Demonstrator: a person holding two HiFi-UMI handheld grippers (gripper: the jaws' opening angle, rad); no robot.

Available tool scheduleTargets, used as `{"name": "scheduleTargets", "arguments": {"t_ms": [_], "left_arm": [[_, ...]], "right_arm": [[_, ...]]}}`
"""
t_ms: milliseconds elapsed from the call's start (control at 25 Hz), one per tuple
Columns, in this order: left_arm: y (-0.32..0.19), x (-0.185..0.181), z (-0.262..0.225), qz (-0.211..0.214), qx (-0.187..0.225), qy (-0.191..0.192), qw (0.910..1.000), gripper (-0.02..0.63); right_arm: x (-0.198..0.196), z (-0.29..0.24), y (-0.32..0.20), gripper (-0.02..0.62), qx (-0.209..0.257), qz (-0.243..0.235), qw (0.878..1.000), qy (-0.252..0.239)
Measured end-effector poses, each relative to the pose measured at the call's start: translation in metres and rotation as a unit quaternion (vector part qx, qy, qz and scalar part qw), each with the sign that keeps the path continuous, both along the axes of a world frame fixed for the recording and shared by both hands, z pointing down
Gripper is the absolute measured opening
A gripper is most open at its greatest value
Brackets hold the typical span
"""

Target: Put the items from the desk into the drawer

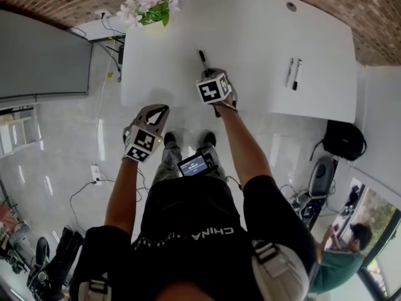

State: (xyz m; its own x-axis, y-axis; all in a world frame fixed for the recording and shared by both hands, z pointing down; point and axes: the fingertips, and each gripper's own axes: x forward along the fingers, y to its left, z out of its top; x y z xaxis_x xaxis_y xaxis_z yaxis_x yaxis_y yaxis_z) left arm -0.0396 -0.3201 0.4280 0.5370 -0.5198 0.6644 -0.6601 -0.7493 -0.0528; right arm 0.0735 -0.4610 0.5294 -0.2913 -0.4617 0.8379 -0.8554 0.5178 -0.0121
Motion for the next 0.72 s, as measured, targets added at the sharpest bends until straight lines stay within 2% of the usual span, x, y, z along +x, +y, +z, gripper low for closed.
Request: {"name": "scheduleTargets", "arguments": {"t_ms": [400, 720], "left_arm": [[0.004, -0.010, -0.002, -0.001, 0.007, -0.004, 1.0000, 0.012], [0.006, -0.018, -0.015, 0.002, 0.026, -0.020, 0.9995, 0.012]], "right_arm": [[-0.001, -0.001, 0.002, 0.048, -0.004, -0.002, 1.000, -0.004], [0.003, -0.033, 0.011, 0.048, 0.005, 0.008, 1.000, -0.020]]}}
